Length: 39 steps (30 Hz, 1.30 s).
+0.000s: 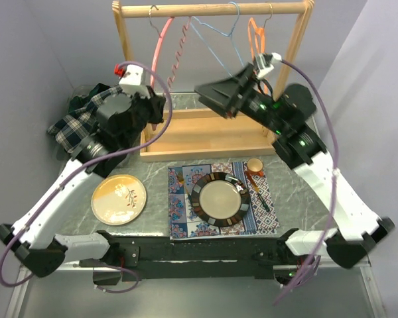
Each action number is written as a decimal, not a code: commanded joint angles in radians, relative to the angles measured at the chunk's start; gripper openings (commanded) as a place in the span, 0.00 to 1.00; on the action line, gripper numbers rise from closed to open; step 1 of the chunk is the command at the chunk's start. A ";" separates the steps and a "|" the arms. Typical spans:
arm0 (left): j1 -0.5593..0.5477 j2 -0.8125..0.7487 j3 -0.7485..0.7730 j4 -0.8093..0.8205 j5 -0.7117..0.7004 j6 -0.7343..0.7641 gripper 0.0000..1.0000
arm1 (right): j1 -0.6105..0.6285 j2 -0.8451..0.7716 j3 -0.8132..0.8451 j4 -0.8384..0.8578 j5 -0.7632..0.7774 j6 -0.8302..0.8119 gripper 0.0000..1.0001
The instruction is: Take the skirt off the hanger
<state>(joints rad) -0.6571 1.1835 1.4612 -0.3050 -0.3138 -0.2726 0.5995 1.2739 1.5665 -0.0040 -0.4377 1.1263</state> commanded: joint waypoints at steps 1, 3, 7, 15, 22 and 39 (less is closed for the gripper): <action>-0.001 0.099 0.172 0.018 -0.119 0.049 0.01 | 0.003 -0.132 -0.106 0.010 0.000 -0.060 1.00; -0.001 0.157 0.241 0.000 -0.151 0.053 0.01 | 0.003 -0.191 -0.131 -0.014 0.019 -0.075 1.00; -0.001 0.211 0.295 -0.011 -0.180 0.059 0.01 | 0.005 -0.255 -0.160 -0.042 0.030 -0.095 1.00; 0.010 0.327 0.383 -0.045 -0.211 0.076 0.01 | 0.003 -0.304 -0.209 -0.051 0.037 -0.103 1.00; 0.048 0.383 0.390 -0.101 -0.111 0.007 0.01 | 0.003 -0.329 -0.218 -0.092 0.050 -0.137 1.00; 0.161 0.059 0.298 -0.367 -0.102 -0.171 0.87 | 0.003 -0.403 -0.286 -0.183 0.082 -0.229 1.00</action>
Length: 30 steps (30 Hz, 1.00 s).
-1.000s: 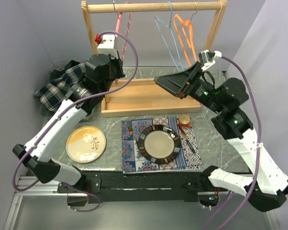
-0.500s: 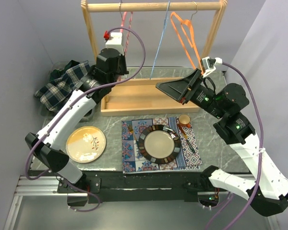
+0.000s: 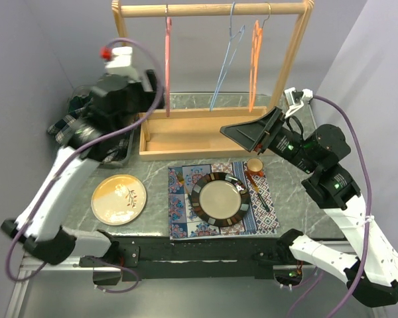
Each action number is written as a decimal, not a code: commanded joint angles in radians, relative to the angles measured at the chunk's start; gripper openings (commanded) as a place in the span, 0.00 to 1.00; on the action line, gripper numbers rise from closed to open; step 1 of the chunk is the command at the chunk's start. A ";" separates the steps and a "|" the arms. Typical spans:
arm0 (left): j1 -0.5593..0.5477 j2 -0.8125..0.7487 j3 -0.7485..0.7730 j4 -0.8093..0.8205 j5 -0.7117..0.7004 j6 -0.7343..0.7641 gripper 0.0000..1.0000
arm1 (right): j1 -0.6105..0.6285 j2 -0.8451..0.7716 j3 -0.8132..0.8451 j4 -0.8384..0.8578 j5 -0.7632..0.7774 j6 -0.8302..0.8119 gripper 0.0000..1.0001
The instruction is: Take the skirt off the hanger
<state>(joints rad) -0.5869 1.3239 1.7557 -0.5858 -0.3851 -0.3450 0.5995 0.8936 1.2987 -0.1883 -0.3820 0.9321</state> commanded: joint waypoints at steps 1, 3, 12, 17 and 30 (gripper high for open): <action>0.131 -0.094 0.001 -0.094 0.010 -0.116 0.86 | 0.003 -0.027 -0.019 0.001 0.028 -0.035 1.00; 0.263 -0.126 -0.025 -0.098 0.050 -0.170 0.85 | 0.003 -0.033 -0.027 0.007 0.032 -0.035 1.00; 0.772 0.017 -0.108 0.025 0.608 -0.293 0.62 | 0.003 -0.084 -0.064 -0.051 0.121 -0.093 1.00; 0.837 0.203 -0.160 0.302 0.880 -0.445 0.42 | 0.003 -0.128 -0.070 -0.046 0.172 -0.122 1.00; 0.780 0.826 0.034 0.466 0.836 -0.390 0.01 | 0.003 -0.127 -0.113 0.003 0.223 -0.124 1.00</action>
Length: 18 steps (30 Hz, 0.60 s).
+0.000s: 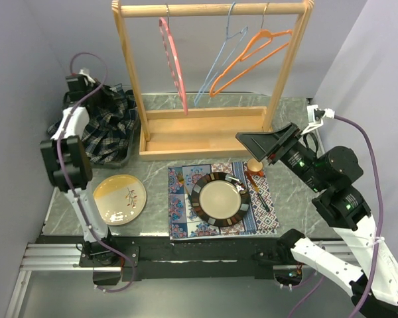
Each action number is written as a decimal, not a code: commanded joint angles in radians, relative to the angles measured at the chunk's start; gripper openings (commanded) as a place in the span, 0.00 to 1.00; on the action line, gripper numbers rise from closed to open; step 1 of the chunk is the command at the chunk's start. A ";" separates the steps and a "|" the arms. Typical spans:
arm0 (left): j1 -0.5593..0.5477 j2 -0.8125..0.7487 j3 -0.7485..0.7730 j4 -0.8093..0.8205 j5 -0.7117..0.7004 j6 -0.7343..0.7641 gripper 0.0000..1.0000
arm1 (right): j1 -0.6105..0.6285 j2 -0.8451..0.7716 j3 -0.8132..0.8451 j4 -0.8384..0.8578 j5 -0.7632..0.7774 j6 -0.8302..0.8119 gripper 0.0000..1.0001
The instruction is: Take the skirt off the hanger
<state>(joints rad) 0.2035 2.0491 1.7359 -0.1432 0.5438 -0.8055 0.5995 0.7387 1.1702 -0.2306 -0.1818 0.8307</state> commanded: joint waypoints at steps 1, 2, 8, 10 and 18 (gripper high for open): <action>-0.009 0.124 0.054 -0.010 -0.138 0.092 0.01 | 0.003 0.040 0.019 0.047 0.022 -0.027 1.00; -0.009 0.166 0.063 -0.031 -0.178 0.121 0.01 | 0.003 0.048 0.020 0.043 0.022 -0.028 1.00; -0.006 0.134 0.015 -0.064 -0.354 0.160 0.01 | 0.003 0.108 0.051 -0.028 0.010 -0.042 1.00; -0.007 0.082 0.002 -0.062 -0.349 0.160 0.01 | 0.005 0.126 0.065 -0.083 0.007 -0.053 1.00; -0.007 -0.234 0.076 -0.285 -0.361 0.212 0.65 | 0.003 0.143 0.161 -0.349 0.140 -0.097 1.00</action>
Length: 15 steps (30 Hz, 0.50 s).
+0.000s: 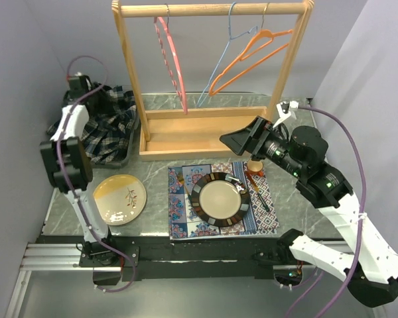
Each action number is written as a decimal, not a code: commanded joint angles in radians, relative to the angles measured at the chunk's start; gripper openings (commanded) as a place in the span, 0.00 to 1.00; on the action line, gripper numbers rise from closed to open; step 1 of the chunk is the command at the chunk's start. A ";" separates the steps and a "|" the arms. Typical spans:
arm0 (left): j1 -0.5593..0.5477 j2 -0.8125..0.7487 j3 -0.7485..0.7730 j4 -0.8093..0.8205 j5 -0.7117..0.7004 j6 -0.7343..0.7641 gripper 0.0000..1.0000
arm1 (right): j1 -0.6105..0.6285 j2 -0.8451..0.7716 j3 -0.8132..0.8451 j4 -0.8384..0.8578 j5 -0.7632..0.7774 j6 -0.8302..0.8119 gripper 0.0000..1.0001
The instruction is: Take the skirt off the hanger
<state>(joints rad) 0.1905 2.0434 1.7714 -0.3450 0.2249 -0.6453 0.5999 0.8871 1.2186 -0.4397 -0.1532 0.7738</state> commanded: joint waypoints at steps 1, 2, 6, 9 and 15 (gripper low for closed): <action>0.006 -0.268 0.019 -0.095 -0.045 0.055 0.69 | 0.003 0.007 0.130 -0.204 0.136 -0.045 1.00; 0.006 -0.351 -0.039 -0.094 -0.035 0.064 0.72 | 0.005 0.012 0.146 -0.235 0.151 -0.050 1.00; -0.002 -0.575 -0.220 -0.062 0.097 0.090 0.99 | 0.003 0.021 0.220 -0.327 0.249 -0.059 1.00; -0.035 -0.753 -0.372 -0.009 0.183 0.102 0.97 | 0.003 0.013 0.242 -0.347 0.273 -0.064 1.00; -0.184 -1.028 -0.591 0.131 0.364 0.047 0.97 | 0.003 0.003 0.243 -0.332 0.238 -0.108 1.00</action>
<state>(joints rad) 0.0906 1.1027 1.2789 -0.3248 0.4286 -0.5655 0.5995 0.8986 1.4250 -0.7639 0.0708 0.7040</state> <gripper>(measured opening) 0.972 0.998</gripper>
